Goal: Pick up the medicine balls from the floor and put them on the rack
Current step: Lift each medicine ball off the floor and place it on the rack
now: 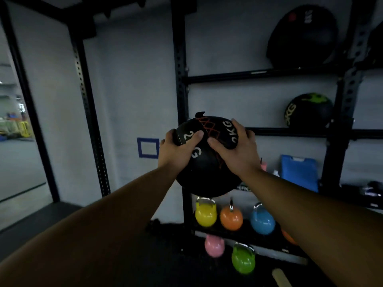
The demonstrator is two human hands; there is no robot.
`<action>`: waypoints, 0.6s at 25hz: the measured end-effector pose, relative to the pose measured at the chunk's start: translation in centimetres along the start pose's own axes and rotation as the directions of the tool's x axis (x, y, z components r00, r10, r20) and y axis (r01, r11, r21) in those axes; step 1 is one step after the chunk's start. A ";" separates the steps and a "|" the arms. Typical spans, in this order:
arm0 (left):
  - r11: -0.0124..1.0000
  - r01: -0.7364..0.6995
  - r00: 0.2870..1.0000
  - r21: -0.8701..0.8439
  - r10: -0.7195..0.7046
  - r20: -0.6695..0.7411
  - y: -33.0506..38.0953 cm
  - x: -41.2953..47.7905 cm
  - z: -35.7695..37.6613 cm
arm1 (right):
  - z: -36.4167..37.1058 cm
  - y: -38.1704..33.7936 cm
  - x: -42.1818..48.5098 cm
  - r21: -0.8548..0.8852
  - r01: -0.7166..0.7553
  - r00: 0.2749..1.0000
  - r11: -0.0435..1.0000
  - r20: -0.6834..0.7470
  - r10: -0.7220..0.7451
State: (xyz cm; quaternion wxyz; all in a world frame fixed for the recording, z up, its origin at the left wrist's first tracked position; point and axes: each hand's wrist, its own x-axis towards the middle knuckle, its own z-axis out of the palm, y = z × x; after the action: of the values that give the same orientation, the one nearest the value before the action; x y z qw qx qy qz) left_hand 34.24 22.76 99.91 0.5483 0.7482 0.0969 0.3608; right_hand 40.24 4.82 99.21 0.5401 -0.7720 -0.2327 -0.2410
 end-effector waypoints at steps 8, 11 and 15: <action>0.994 -0.105 0.991 -0.031 0.102 -0.086 0.4 15.9 11.0 | 0.5 6.7 18.6 0.018 0.122 0.993 0.992 -0.002 -0.122; 0.994 -0.113 0.988 -0.009 0.111 -0.112 -1.6 22.2 13.9 | 3.4 10.3 25.2 0.016 0.129 0.991 0.991 0.023 -0.130; 0.991 -0.133 0.986 0.010 0.134 -0.095 -5.3 31.1 17.8 | 8.2 15.9 32.9 0.039 0.082 0.996 0.996 0.021 -0.083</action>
State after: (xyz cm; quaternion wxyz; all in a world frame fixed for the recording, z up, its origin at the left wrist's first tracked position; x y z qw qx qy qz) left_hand 69.46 28.22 106.18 0.5161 0.7361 0.0733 0.4318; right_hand 76.55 10.90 105.80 0.5416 -0.7542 -0.2750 -0.2497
